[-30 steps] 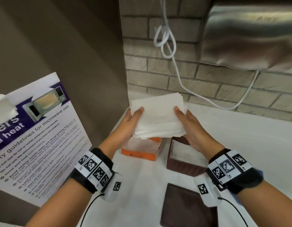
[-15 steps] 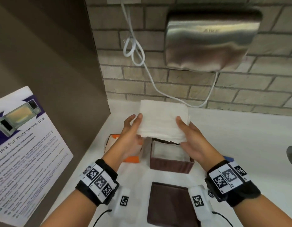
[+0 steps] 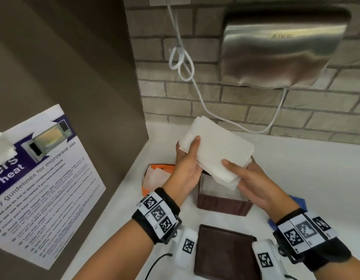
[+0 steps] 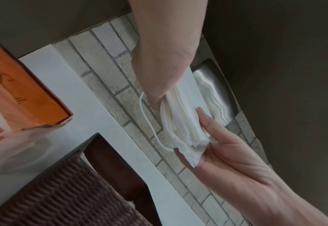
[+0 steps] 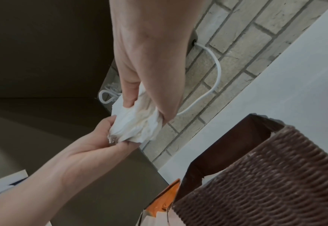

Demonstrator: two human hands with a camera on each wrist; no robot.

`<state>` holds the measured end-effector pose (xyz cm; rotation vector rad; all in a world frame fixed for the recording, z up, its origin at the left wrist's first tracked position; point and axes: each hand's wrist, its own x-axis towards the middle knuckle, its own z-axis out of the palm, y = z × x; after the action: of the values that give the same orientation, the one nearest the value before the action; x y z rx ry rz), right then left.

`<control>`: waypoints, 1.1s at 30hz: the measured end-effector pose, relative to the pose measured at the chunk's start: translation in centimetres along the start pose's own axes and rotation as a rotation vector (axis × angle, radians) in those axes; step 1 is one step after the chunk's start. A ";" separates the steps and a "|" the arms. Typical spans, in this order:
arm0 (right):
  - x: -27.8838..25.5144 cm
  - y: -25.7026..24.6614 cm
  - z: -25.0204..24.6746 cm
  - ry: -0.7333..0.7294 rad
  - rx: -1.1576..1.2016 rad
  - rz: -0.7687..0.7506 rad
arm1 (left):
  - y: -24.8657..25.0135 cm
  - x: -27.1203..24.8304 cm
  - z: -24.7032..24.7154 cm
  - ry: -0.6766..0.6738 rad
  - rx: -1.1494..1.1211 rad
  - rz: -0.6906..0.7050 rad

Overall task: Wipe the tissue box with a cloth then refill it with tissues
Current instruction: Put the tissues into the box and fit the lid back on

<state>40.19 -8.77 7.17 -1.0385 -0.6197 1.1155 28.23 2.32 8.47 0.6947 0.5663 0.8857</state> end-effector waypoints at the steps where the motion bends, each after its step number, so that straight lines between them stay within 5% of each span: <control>1: -0.2 -0.1 0.2 0.005 -0.003 0.008 | 0.0 0.1 -0.1 0.010 0.004 0.005; 33: -0.4 -0.2 1.1 0.156 -0.191 0.035 | -0.7 0.5 -3.7 0.002 0.323 0.001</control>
<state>39.26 -8.74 7.86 -1.2919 -0.5925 1.0077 26.29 3.59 5.49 0.9855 0.7191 0.8038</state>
